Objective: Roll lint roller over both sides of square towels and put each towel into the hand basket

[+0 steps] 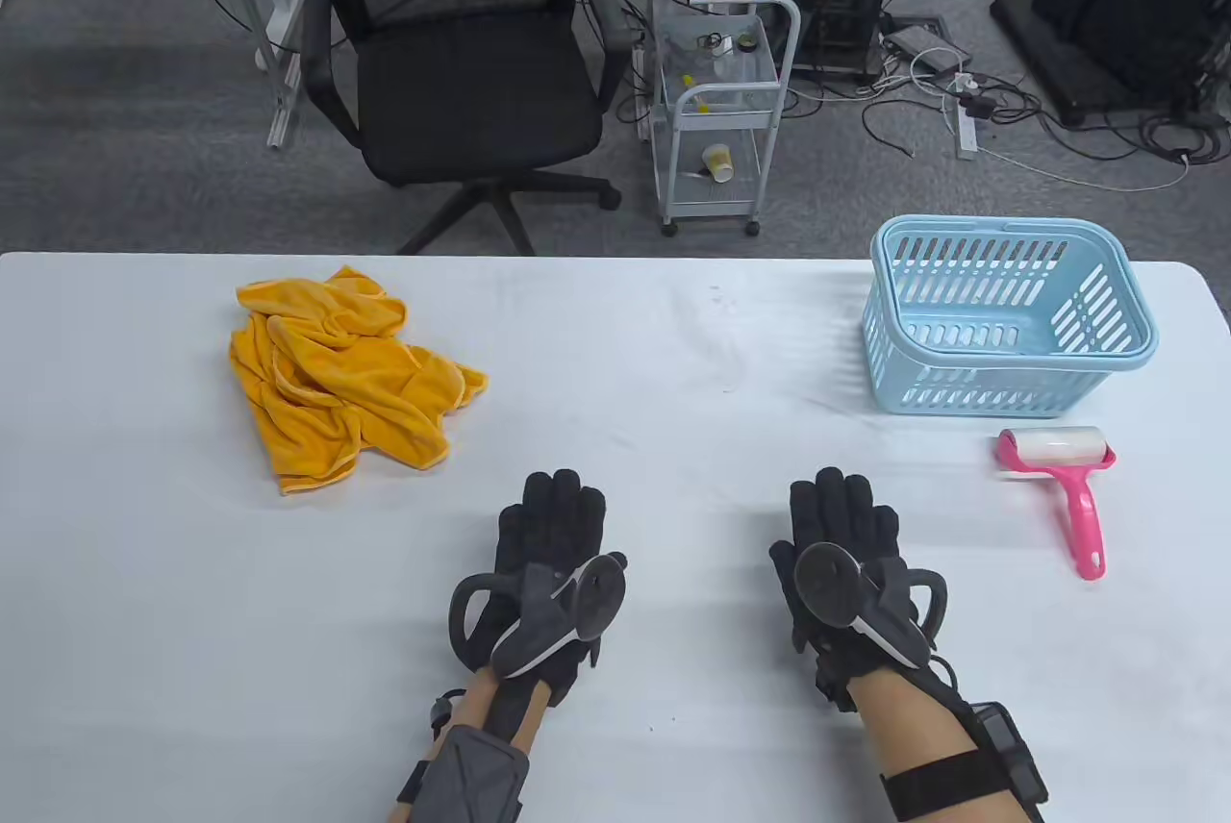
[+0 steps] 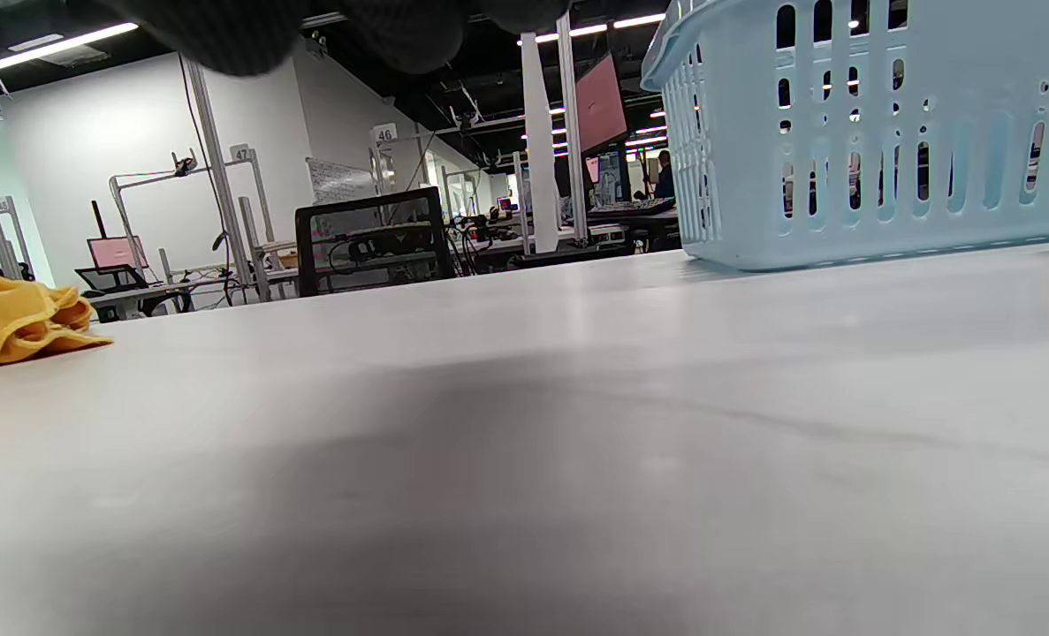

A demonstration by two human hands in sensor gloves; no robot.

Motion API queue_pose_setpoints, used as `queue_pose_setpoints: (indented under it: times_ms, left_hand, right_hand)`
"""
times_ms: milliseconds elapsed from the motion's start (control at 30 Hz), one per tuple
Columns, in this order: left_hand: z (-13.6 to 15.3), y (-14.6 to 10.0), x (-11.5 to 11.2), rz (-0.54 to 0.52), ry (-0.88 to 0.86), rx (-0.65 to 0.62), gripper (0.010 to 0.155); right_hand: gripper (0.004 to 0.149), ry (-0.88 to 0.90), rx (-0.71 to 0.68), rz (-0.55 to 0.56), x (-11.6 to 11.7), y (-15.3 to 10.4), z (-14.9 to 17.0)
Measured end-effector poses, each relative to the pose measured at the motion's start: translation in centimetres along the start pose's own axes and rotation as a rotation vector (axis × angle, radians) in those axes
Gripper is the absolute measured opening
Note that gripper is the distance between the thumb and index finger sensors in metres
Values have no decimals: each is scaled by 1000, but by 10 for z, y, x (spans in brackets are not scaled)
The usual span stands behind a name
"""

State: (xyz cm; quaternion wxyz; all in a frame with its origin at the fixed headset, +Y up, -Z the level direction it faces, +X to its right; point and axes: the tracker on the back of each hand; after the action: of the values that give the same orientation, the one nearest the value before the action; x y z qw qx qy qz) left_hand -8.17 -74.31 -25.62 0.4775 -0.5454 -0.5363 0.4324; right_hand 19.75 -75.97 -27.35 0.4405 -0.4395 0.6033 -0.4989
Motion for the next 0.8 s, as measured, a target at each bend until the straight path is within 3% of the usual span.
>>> queue_pose_setpoints:
  times_ms: [567, 800]
  left_hand:
    - [8, 3, -5, 44, 10, 38, 66]
    - [58, 33, -10, 167, 154, 196, 72]
  right_hand:
    - [66, 8, 0, -15, 0, 0, 1]
    - [66, 24, -8, -14, -2, 1, 1]
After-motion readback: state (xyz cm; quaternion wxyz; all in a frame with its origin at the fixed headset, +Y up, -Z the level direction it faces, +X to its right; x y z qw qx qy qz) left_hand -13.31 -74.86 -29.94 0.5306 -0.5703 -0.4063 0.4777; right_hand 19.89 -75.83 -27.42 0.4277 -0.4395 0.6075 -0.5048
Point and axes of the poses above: the tracker on the back of each hand, its own z axis roughly to the little-finger side, its own y axis roughly from the wrist to the fingertips, x = y × z, and after that the axes turned 5 degrees about y, right-handed
